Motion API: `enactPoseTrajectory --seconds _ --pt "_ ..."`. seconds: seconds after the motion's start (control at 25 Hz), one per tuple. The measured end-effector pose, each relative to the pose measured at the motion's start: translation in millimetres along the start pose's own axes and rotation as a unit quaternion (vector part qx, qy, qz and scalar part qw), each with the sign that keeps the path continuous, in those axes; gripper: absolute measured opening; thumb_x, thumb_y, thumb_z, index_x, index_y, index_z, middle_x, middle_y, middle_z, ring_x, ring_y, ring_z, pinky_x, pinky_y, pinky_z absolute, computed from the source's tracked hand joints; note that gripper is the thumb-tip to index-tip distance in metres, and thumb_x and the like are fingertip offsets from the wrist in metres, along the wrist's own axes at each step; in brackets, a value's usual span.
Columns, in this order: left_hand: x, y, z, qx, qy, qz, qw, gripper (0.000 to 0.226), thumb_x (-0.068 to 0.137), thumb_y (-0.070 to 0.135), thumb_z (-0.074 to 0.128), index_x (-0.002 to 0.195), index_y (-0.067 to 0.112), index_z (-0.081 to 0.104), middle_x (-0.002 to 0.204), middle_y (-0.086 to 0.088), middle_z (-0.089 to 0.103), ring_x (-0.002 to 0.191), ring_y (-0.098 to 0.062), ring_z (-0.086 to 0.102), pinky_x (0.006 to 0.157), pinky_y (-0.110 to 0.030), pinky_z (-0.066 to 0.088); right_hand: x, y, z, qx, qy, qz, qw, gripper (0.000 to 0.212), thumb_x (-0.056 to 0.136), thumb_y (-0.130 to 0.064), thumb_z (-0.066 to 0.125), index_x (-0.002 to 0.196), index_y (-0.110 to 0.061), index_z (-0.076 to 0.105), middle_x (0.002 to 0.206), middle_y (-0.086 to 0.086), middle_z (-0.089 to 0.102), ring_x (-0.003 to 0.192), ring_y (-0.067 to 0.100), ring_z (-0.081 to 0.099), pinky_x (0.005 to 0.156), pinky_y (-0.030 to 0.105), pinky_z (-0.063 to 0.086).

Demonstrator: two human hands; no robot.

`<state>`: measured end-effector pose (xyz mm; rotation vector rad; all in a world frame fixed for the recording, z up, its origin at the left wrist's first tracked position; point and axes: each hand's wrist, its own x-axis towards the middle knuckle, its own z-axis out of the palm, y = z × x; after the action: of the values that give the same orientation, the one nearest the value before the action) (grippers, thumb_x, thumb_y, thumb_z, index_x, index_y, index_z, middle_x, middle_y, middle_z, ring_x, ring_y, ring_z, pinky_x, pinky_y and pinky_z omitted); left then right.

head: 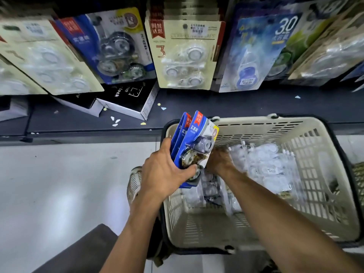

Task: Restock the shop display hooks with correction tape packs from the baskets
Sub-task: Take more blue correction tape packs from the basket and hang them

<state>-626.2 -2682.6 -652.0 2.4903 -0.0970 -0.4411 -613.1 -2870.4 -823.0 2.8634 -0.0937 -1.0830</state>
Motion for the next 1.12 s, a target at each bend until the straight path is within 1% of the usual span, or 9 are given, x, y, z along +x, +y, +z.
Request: enactPoseTrajectory --seconds 0.08,0.2,0.36,0.56,0.72,0.8,0.92,1.0,1.12 --pt "0.3 -0.5 0.0 -0.003 -0.004 0.0 1.0 0.067 0.069 0.054 0.084 0.118 0.025 0.048 0.097 0.003 0.073 0.086 -0.024 0.071 0.08 -0.041 0.06 -7.0 0.6 -6.7 -0.007 -0.015 -0.01 1.0 0.066 0.1 -0.045 0.045 0.158 -0.023 0.023 0.163 0.008 0.028 0.152 0.033 0.019 0.122 0.056 0.005" --pt "-1.2 -1.1 -1.4 -0.006 -0.013 0.002 1.0 0.069 0.071 0.054 0.084 0.121 0.023 0.047 0.102 0.002 0.073 0.089 -0.024 0.071 0.08 -0.041 0.061 -12.7 1.5 -11.9 -0.041 -0.032 -0.017 0.998 0.063 0.101 -0.038 0.045 0.157 -0.02 0.025 0.161 0.01 0.033 0.15 0.034 0.024 0.12 0.061 0.006" --pt "-2.1 0.7 -3.2 -0.007 -0.011 0.003 1.0 0.067 0.072 0.053 0.083 0.12 0.023 0.047 0.101 0.003 0.072 0.088 -0.023 0.071 0.079 -0.041 0.061 -15.8 2.6 -14.5 -0.05 -0.053 -0.022 0.997 0.072 0.098 -0.034 0.055 0.158 -0.014 0.021 0.162 0.009 0.027 0.151 0.032 0.019 0.121 0.06 0.005" --pt "-0.9 1.3 -1.8 -0.006 -0.008 -0.006 1.0 0.066 0.071 0.053 0.083 0.118 0.026 0.046 0.093 0.01 0.068 0.083 -0.019 0.071 0.078 -0.038 0.062 -4.5 11.1 -2.0 -0.067 -0.057 -0.033 0.996 0.069 0.098 -0.041 0.055 0.157 -0.018 0.025 0.155 0.012 0.043 0.145 0.035 0.034 0.119 0.059 0.014" --pt "-0.1 1.0 -0.9 -0.001 -0.002 -0.007 1.0 0.065 0.07 0.055 0.083 0.117 0.027 0.046 0.095 0.009 0.071 0.084 -0.019 0.071 0.081 -0.038 0.061 -9.1 4.0 -1.1 -0.081 -0.038 -0.011 0.996 0.07 0.098 -0.037 0.054 0.157 -0.013 0.024 0.159 0.014 0.033 0.148 0.034 0.028 0.121 0.056 0.014" --pt "0.5 0.6 -0.2 0.004 0.001 -0.005 1.0 0.066 0.071 0.055 0.083 0.118 0.027 0.047 0.096 0.008 0.071 0.084 -0.019 0.071 0.081 -0.037 0.06 -10.0 4.3 -4.8 -0.052 -0.035 -0.009 0.998 0.068 0.097 -0.035 0.057 0.154 -0.011 0.029 0.157 0.014 0.038 0.146 0.033 0.032 0.121 0.052 0.019" --pt "-0.5 1.7 -0.1 0.006 -0.001 -0.002 1.0 0.067 0.072 0.056 0.082 0.12 0.025 0.047 0.099 0.008 0.072 0.084 -0.017 0.07 0.082 -0.036 0.06 -9.5 11.6 -12.4 -0.062 -0.03 -0.023 0.997 0.057 0.092 -0.036 0.066 0.141 -0.011 0.049 0.141 0.01 0.057 0.134 0.03 0.051 0.111 0.043 0.036" --pt "0.1 1.8 -0.4 0.008 -0.001 0.0 1.0 0.068 0.072 0.057 0.082 0.12 0.024 0.047 0.099 0.007 0.072 0.084 -0.018 0.07 0.082 -0.037 0.06 -11.3 11.9 -14.9 -0.077 -0.045 -0.033 0.995 0.055 0.089 -0.034 0.071 0.136 -0.011 0.054 0.136 0.008 0.062 0.131 0.03 0.053 0.11 0.043 0.035" --pt "1.6 1.1 0.9 0.012 -0.002 0.002 1.0 0.068 0.071 0.057 0.082 0.12 0.024 0.047 0.098 0.007 0.072 0.084 -0.02 0.07 0.081 -0.037 0.059 -14.4 10.2 -11.1 -0.108 -0.056 -0.043 0.992 0.056 0.091 -0.029 0.068 0.141 -0.013 0.049 0.138 0.007 0.06 0.136 0.03 0.047 0.115 0.047 0.027"
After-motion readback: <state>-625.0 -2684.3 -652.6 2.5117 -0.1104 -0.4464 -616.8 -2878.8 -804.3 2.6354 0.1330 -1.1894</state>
